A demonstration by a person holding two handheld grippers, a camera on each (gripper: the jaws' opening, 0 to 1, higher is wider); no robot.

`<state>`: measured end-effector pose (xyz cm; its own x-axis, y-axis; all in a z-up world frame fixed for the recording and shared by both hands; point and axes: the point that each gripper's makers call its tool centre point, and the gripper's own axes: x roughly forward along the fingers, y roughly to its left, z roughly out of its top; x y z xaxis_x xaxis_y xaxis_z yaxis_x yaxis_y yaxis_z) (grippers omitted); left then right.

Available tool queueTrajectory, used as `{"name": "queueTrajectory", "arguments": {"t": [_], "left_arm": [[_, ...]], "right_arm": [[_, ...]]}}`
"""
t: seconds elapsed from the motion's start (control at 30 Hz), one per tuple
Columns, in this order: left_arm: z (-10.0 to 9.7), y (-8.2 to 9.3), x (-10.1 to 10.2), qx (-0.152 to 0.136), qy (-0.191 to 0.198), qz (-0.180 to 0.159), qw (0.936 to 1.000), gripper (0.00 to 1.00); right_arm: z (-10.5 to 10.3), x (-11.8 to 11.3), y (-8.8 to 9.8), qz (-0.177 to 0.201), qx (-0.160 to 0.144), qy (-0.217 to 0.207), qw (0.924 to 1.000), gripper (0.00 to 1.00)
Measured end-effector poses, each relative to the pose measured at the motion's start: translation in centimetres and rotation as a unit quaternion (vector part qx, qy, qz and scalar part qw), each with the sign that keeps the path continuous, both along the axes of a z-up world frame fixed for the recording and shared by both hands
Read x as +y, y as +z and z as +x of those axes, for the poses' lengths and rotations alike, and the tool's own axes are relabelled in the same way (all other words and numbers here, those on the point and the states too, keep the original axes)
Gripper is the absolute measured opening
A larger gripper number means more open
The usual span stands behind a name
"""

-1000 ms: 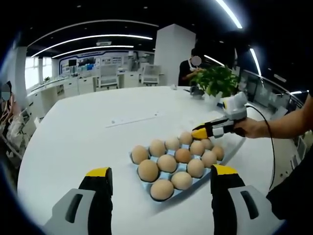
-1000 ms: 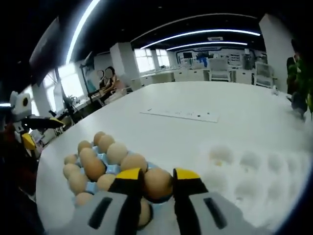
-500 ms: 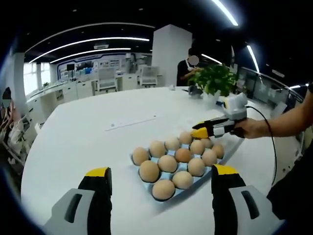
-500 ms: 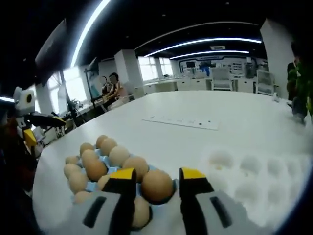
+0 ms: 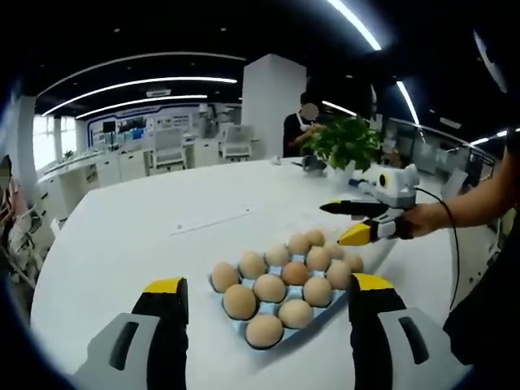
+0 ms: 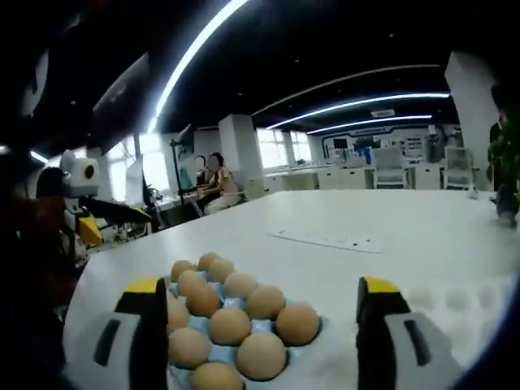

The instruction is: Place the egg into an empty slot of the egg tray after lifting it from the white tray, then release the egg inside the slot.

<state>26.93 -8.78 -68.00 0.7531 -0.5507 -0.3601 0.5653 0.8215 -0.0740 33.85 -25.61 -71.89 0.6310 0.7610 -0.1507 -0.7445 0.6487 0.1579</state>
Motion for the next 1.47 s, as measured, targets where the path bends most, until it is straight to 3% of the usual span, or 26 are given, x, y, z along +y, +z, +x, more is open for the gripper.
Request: {"name": "queueTrajectory", "arguments": {"t": [0.1,0.17,0.27,0.43,0.67,0.97,1.47], "left_arm": [[0.1,0.8,-0.1,-0.022,0.003,-0.005,0.9997,0.94],[-0.4,0.8,-0.4,-0.002,0.002,-0.025,0.9997,0.99],[-1.2,0.7,-0.9,0.01,-0.006,-0.03,0.9995,0.97],[-2.6,1.5,-1.8,-0.007,-0.023,-0.041,0.9989,0.98],[-4.0,2.2,-1.7,-0.017,-0.024,-0.053,0.9982,0.95],[-5.2,2.2,-1.4,-0.018,-0.026,-0.06,0.9977,0.92],[-5.8,2.3,-0.7,-0.018,-0.014,-0.067,0.9975,0.88]], "right_arm": [[-1.5,-0.1,1.2,0.021,-0.003,-0.002,0.9998,1.0],[-2.5,-0.1,1.7,0.027,-0.001,-0.001,0.9996,1.0],[-4.0,-0.2,2.3,0.025,-0.006,-0.003,0.9997,0.99],[-6.5,-0.4,3.0,0.02,-0.012,-0.007,0.9997,0.99],[-8.9,-0.7,3.9,0.021,-0.021,-0.016,0.9994,0.98],[-10.3,-0.8,4.1,0.018,-0.02,-0.026,0.9993,0.97],[-10.6,-1.1,3.7,0.01,-0.011,-0.036,0.9992,0.95]]}}
